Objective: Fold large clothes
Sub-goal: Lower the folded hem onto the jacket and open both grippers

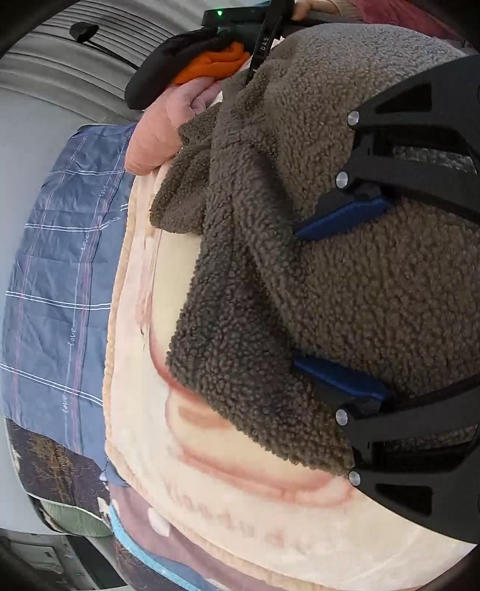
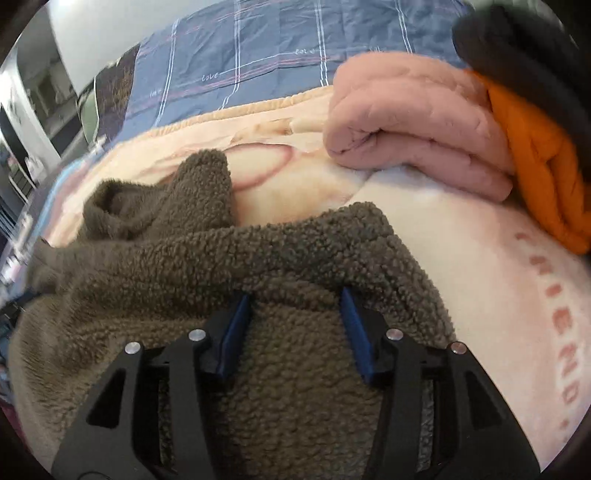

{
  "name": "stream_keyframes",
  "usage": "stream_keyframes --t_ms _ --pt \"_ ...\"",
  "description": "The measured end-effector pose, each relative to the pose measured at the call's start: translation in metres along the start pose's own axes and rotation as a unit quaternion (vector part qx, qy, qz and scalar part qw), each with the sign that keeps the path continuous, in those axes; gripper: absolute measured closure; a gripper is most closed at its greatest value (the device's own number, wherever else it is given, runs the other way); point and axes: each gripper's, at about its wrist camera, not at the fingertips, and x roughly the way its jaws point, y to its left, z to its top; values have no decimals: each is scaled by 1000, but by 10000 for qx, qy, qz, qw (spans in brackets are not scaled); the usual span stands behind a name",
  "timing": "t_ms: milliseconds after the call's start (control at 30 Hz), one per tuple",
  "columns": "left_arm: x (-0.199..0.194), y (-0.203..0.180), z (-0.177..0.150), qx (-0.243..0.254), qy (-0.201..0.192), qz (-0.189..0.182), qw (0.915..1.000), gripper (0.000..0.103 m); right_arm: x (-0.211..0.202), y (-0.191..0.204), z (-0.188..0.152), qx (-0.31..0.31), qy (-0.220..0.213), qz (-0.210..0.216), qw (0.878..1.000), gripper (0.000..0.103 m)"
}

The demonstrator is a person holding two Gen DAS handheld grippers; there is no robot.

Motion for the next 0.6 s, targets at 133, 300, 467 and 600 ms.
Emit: stream_keyframes --t_ms 133,300,467,600 --pt "-4 -8 -1 154 19 182 9997 35 -12 16 -4 -339 -46 -434 9985 49" --pt "-54 -17 8 -21 -434 -38 9990 35 -83 32 -13 -70 -673 -374 9970 48" --pt "-69 -51 23 206 -678 -445 9965 35 -118 88 -21 -534 -1017 373 9927 46" --pt "5 -66 0 615 232 448 9968 23 -46 112 -44 -786 -184 -95 9967 26"
